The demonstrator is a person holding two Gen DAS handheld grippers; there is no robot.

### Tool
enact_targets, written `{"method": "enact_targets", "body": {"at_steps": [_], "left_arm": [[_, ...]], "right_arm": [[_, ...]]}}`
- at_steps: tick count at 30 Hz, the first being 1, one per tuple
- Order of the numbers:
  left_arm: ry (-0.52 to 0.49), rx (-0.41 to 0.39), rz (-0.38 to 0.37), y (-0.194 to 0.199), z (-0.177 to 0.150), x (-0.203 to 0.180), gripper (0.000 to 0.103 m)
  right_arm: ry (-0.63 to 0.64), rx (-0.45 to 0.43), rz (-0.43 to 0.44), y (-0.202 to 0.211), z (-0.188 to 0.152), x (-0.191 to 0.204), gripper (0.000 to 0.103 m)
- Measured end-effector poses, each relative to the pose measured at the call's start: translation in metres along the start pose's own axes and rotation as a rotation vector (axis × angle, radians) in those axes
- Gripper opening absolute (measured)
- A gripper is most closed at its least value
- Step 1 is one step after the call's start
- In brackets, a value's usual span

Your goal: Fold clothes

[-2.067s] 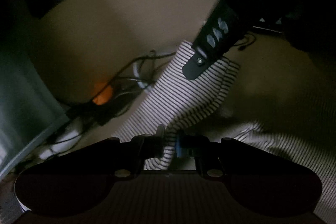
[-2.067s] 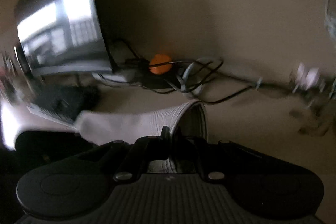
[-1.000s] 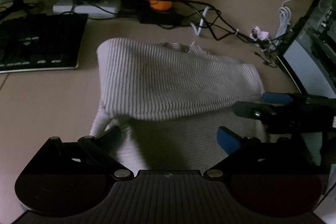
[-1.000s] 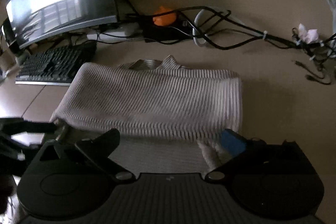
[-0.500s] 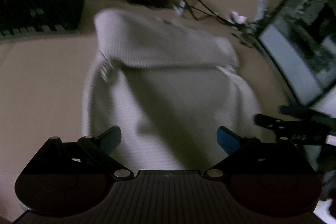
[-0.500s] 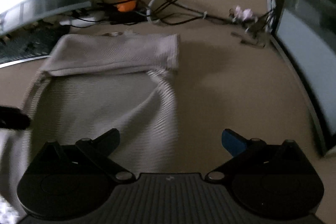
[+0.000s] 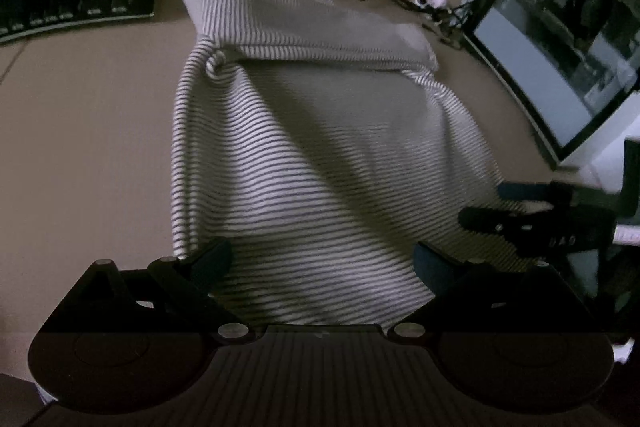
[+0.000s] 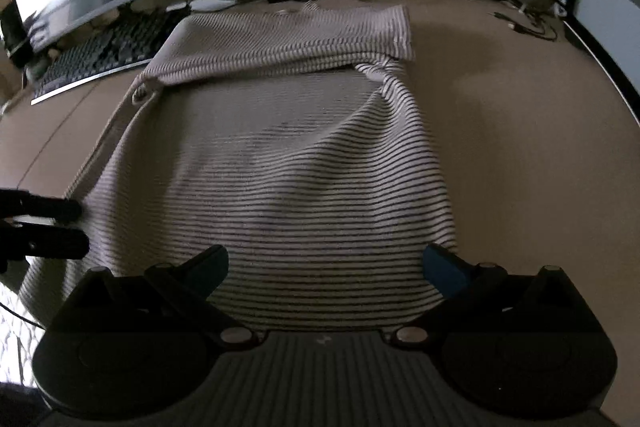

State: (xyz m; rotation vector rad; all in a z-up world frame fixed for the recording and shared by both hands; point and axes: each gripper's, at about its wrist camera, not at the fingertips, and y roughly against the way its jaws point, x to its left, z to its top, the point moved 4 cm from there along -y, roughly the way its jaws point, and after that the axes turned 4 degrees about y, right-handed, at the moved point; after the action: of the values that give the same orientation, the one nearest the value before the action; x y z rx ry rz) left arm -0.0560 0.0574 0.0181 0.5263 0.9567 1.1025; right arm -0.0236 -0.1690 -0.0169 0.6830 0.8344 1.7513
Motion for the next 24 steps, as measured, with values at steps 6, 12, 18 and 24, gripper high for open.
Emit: {"method": "enact_targets", "body": {"at_steps": [6, 12, 18, 24], "left_arm": [[-0.002, 0.025, 0.039, -0.003, 0.005, -0.003, 0.1], [-0.006, -0.049, 0.09, -0.003, 0.049, -0.001, 0.1], [-0.13, -0.121, 0.219, -0.032, 0.116, -0.008, 0.1], [-0.198, -0.089, 0.41, -0.072, 0.138, 0.005, 0.1]], "right_arm": [[0.075, 0.067, -0.008, -0.005, 0.004, 0.006, 0.103], [-0.03, -0.03, 0.011, 0.013, 0.048, -0.032, 0.103], [0.096, -0.164, -0.224, -0.008, 0.121, -0.059, 0.103], [0.236, -0.137, -0.316, -0.067, 0.153, -0.07, 0.103]]}}
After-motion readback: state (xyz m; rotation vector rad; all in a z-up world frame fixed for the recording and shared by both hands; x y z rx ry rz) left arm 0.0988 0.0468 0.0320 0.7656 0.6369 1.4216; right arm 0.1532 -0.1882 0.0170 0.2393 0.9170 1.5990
